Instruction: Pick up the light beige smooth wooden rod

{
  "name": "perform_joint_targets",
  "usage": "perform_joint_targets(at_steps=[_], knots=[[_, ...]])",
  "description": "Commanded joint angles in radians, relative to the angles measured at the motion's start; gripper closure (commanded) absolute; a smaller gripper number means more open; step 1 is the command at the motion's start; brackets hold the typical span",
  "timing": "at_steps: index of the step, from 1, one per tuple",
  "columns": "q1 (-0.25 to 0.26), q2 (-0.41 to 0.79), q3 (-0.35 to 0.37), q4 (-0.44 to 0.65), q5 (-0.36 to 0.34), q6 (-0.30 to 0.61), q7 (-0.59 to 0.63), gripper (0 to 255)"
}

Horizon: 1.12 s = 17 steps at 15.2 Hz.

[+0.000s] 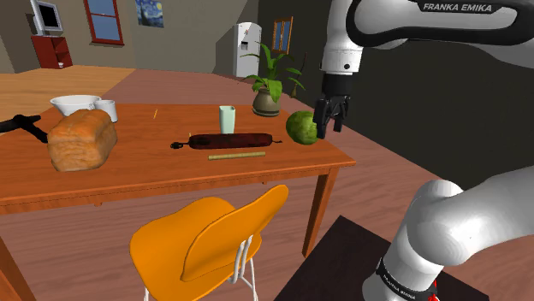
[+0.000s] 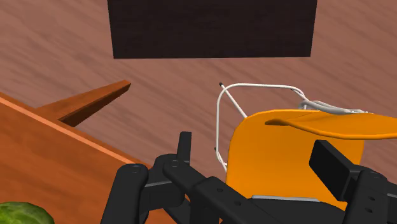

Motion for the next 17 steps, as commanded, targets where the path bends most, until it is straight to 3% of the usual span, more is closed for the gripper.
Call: perform_joint_targets(at_steps=[1, 9, 17], knots=[[0.0, 0.0, 0.0, 0.0, 0.0, 0.0, 0.0, 0], [0.046, 0.27, -0.122, 0.092, -0.066, 0.163, -0.327, 0], [0.085, 0.581, -0.19, 0.277, -0.058, 0.272, -0.638, 0]])
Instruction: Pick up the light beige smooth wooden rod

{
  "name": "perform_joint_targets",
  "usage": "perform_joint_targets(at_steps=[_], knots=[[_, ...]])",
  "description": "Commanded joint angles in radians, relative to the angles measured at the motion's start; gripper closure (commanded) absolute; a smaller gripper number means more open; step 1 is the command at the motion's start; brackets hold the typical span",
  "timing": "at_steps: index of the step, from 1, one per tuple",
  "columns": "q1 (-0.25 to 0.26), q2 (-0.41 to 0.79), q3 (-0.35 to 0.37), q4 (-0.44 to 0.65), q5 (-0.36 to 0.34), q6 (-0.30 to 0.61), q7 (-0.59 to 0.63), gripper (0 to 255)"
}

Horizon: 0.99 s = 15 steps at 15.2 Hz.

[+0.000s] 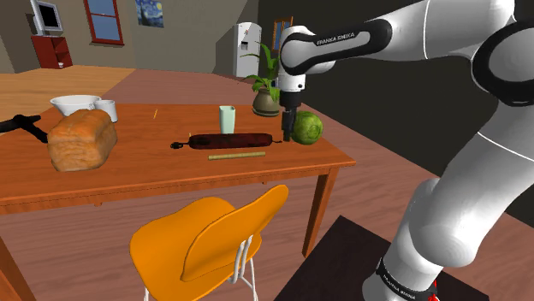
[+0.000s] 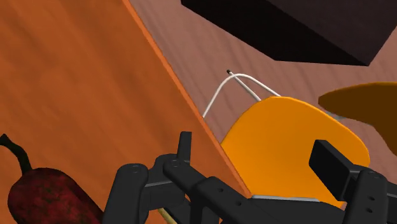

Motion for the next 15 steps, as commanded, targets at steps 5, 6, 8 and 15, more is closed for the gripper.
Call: perform_joint_targets(at_steps=[5, 6, 8, 15], knots=[[0.013, 0.245, -0.013, 0.187, 0.032, 0.044, -0.224, 0], [0.013, 0.285, -0.012, 0.222, 0.038, 0.047, -0.258, 0], [0.013, 0.364, -0.005, 0.295, 0.049, 0.05, -0.323, 0], [0.007, 0.643, 0.042, 0.591, 0.069, 0.022, -0.521, 0]])
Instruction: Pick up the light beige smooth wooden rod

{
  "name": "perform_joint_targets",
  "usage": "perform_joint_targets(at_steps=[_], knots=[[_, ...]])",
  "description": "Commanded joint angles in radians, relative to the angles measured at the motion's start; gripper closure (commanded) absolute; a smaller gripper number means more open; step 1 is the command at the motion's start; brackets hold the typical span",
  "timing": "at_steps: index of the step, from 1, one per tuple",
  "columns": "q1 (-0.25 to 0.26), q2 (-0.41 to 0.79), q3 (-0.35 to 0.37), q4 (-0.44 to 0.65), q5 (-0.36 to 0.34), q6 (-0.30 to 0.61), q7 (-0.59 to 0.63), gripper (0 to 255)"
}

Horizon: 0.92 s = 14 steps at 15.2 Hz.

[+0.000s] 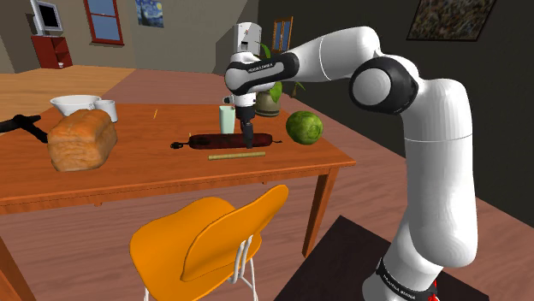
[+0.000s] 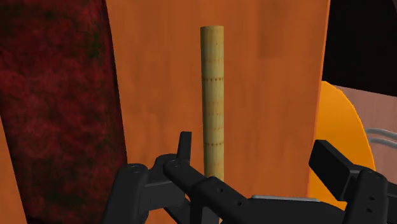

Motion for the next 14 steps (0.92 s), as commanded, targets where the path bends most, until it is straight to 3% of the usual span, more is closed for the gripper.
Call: perform_joint_targets(at_steps=[1, 2, 11, 12, 14], knots=[[0.0, 0.086, 0.017, 0.097, 0.002, -0.013, -0.052, 0], [0.0, 0.118, 0.024, 0.136, 0.002, -0.021, -0.071, 0], [0.001, 0.141, 0.026, 0.07, 0.004, 0.068, -0.07, 0], [0.0, 0.14, 0.026, 0.068, 0.004, 0.069, -0.07, 255], [0.0, 0.141, 0.026, 0.069, 0.004, 0.069, -0.07, 255]])
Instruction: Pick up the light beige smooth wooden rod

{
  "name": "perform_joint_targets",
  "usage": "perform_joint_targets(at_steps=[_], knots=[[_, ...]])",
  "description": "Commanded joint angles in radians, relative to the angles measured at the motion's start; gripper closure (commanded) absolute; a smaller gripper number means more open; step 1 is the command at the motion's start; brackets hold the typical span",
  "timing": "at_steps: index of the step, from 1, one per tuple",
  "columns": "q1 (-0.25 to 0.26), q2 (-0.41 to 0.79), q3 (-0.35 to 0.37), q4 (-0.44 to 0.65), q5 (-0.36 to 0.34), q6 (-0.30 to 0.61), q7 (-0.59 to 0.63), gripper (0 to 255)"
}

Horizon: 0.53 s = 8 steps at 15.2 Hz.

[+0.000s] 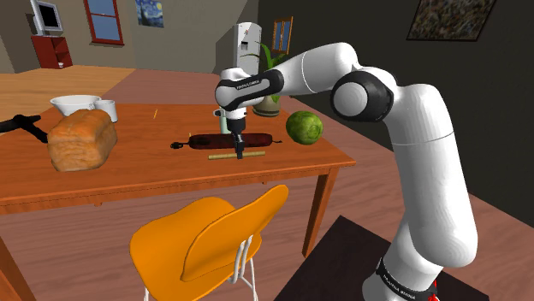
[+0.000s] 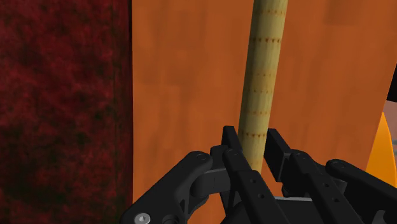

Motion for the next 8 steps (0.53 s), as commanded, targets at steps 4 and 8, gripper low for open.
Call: perform_joint_targets(at_steps=[4, 8], knots=[[0.001, 0.003, 0.001, -0.005, 0.001, 0.002, 0.0, 255], [0.001, 0.001, 0.001, 0.007, 0.0, -0.013, 0.0, 255]])
